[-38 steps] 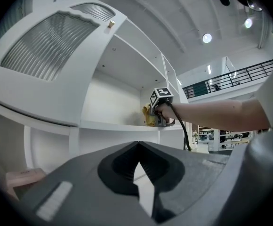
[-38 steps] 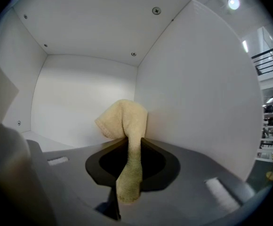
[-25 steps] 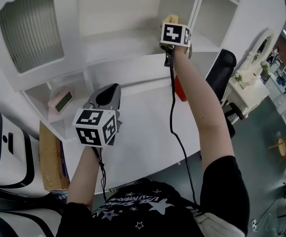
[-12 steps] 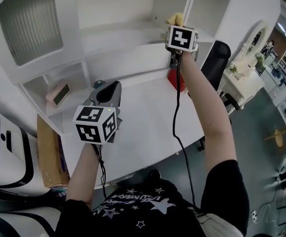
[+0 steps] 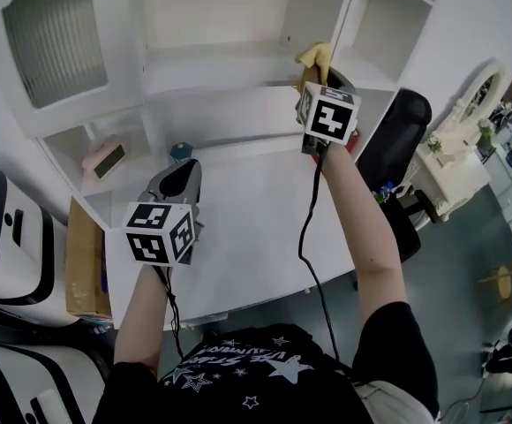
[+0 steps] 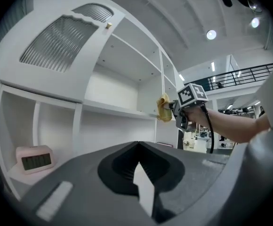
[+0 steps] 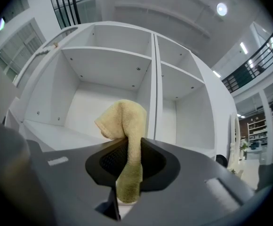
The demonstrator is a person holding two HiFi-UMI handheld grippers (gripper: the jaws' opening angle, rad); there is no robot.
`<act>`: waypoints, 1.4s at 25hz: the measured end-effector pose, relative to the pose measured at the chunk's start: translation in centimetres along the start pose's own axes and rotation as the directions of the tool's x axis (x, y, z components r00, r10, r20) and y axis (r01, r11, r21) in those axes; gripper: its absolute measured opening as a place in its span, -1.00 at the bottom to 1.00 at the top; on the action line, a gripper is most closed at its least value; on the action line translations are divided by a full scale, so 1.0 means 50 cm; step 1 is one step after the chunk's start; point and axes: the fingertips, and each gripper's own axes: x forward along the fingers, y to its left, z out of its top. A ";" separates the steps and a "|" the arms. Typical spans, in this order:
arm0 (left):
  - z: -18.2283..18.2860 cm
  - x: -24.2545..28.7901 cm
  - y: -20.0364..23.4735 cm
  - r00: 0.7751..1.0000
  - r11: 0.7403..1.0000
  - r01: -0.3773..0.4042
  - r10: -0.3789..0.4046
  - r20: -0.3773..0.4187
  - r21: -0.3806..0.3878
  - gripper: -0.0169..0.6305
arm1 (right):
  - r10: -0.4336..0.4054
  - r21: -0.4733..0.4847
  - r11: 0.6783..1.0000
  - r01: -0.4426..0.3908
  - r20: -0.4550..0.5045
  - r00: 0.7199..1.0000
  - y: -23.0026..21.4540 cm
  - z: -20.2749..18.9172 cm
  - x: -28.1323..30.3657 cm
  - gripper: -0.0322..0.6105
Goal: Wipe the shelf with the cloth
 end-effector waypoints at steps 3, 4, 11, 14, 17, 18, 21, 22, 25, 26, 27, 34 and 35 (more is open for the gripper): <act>-0.018 0.003 -0.021 0.999 0.999 -0.052 0.052 -0.013 0.005 -0.94 | 0.078 -0.020 0.997 -0.077 0.057 0.995 0.006 -0.012 -0.016 -0.65; -0.026 0.001 -0.028 0.997 0.998 -0.070 0.070 -0.016 0.007 -0.94 | 0.108 -0.025 0.994 -0.106 0.073 0.992 0.010 -0.019 -0.024 -0.65; -0.094 -0.052 -0.049 0.960 0.960 -0.279 0.279 -0.033 -0.003 -0.94 | 0.368 -0.082 0.930 -0.359 0.172 0.914 0.059 -0.077 -0.104 -0.65; -0.131 -0.096 -0.078 0.929 0.929 -0.370 0.369 -0.032 -0.017 -0.94 | 0.483 -0.054 0.874 -0.483 0.192 0.854 0.080 -0.118 -0.152 -0.65; -0.169 -0.136 -0.114 0.895 0.894 -0.446 0.445 -0.039 -0.038 -0.94 | 0.569 -0.024 0.818 -0.575 0.184 0.801 0.095 -0.165 -0.195 -0.65; -0.181 -0.147 -0.129 0.884 0.883 -0.467 0.465 -0.047 -0.046 -0.94 | 0.596 -0.018 0.798 -0.603 0.177 0.783 0.099 -0.181 -0.209 -0.65; -0.217 -0.170 -0.181 0.862 0.861 -0.505 0.500 -0.081 -0.062 -0.94 | 0.660 -0.020 0.747 -0.664 0.145 0.737 0.105 -0.233 -0.255 -0.65; -0.230 -0.176 -0.199 0.857 0.856 -0.513 0.506 -0.094 -0.065 -0.94 | 0.678 -0.022 0.731 -0.682 0.132 0.723 0.107 -0.252 -0.272 -0.65; -0.264 -0.192 -0.246 0.847 0.848 -0.527 0.516 -0.126 -0.066 -0.94 | 0.731 -0.009 0.680 -0.733 0.086 0.677 0.116 -0.307 -0.320 -0.65; -0.276 -0.194 -0.259 0.845 0.846 -0.529 0.517 -0.134 -0.069 -0.94 | 0.744 -0.005 0.666 -0.746 0.072 0.664 0.117 -0.324 -0.335 -0.65; -0.287 -0.195 -0.271 0.844 0.845 -0.530 0.517 -0.140 -0.076 -0.94 | 0.756 -0.003 0.653 -0.758 0.058 0.651 0.116 -0.341 -0.348 -0.65; -0.387 -0.214 -0.361 0.837 0.828 -0.541 0.515 -0.185 -0.145 -0.94 | 0.816 0.047 0.578 -0.815 -0.047 0.576 0.113 -0.477 -0.445 -0.66; -0.399 -0.224 -0.375 0.833 0.823 -0.547 0.519 -0.191 -0.153 -0.94 | 0.823 0.051 0.567 -0.822 -0.060 0.565 0.112 -0.494 -0.464 -0.66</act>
